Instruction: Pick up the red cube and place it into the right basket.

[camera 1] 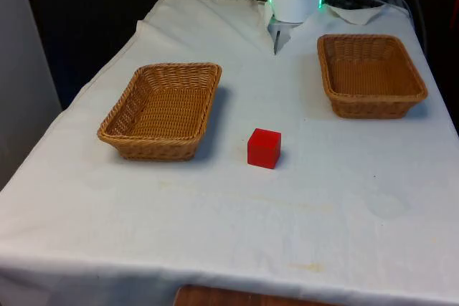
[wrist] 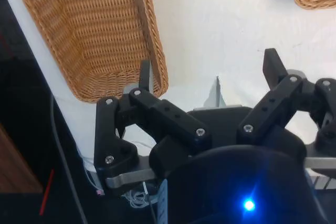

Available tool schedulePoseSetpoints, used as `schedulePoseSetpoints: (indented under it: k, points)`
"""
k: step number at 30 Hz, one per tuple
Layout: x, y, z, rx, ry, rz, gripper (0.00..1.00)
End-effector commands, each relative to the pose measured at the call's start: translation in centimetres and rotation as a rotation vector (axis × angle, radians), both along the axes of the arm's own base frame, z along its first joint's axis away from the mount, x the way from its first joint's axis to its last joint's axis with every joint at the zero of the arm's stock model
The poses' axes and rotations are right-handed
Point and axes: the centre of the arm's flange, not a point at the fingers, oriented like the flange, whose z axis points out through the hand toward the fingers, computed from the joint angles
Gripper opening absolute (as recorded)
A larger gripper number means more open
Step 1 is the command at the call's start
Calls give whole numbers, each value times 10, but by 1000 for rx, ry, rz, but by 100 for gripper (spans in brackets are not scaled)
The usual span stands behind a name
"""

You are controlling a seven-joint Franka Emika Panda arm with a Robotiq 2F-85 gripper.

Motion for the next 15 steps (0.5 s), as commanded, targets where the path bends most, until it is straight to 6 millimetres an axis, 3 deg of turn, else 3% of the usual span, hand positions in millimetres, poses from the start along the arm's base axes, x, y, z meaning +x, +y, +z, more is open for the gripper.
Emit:
schedulePoseSetpoints:
  k: [1,6,15]
  points:
    - [3,3,-3,-3,1,-1,100]
    - [8,6,-7,-9,-7,5,100]
    - [38,26,-23,-36,-8,11,100]
